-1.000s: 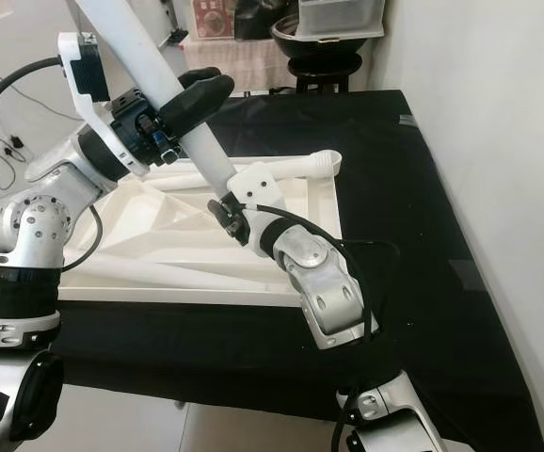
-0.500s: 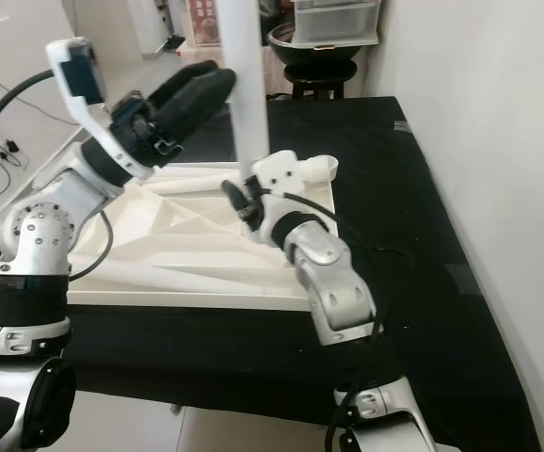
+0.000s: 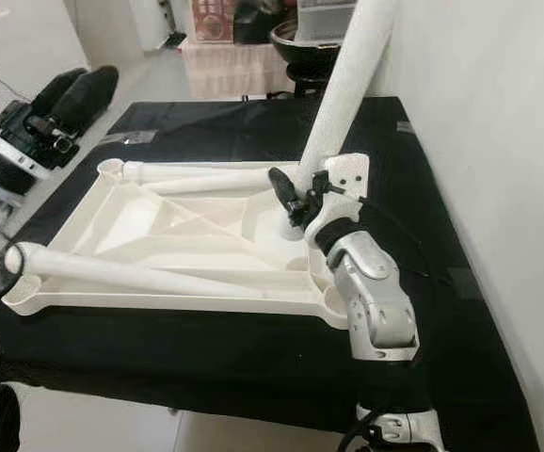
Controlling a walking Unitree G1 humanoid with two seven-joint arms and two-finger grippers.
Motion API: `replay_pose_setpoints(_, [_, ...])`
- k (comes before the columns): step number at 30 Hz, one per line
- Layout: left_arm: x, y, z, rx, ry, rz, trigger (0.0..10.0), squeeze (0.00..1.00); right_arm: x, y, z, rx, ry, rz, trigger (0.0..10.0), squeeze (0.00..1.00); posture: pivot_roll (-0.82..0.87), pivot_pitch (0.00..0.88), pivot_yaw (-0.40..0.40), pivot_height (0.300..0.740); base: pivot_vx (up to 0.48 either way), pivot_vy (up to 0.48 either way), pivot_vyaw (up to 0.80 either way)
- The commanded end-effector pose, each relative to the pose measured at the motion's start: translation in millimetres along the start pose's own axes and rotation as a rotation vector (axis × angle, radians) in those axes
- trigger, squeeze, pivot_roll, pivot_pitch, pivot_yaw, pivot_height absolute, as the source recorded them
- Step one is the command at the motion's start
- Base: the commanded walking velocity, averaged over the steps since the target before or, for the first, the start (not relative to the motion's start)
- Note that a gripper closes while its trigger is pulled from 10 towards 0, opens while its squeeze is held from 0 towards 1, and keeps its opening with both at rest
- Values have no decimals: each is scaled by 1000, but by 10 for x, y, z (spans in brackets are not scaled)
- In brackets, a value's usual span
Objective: Building children table
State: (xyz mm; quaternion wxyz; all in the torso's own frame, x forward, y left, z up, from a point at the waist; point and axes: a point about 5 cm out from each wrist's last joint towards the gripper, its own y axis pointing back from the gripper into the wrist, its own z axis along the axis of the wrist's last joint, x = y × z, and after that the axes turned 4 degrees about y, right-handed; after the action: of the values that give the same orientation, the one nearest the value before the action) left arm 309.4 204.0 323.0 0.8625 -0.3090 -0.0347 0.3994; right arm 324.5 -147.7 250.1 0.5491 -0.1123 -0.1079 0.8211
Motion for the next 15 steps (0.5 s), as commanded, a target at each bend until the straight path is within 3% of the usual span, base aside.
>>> replay_pose_setpoints(1, [64, 143, -85, 51, -25, 86, 10000, 0, 2, 47, 51, -32, -4, 5, 10000, 0, -129, 119, 87, 740, 0, 0, 0])
replay_pose_setpoints(4, [91, 255, -250, 108, -28, 150, 10000, 0, -30, 88, 42, -32, -8, -13, 10000, 0, -129, 119, 87, 740, 0, 0, 0])
replay_pose_setpoints(6, [52, 383, -568, 242, -64, 199, 10000, 0, -50, 141, 18, -26, -16, -15, 10000, 0, -115, 123, 87, 740, 0, 0, 0])
replay_pose_setpoints(10, [27, 433, -670, 285, -73, 214, 10000, 0, -54, 163, 12, -24, -22, -12, 10000, 0, -115, 123, 87, 740, 0, 0, 0])
replay_pose_setpoints(12, [-113, 530, -981, 391, -58, 242, 10000, 0, -42, 242, -19, -5, -19, 4, 10000, 0, -123, 131, 85, 740, 0, 0, 0])
replay_pose_setpoints(14, [-113, 530, -981, 391, -58, 242, 10000, 0, -42, 242, -19, -5, -19, 4, 10000, 0, -123, 131, 85, 740, 0, 0, 0])
replay_pose_setpoints(15, [-179, 560, -1099, 433, -51, 245, 10000, 0, -31, 273, -36, 6, -15, 10, 10000, 0, -124, 131, 85, 740, 0, 0, 0])
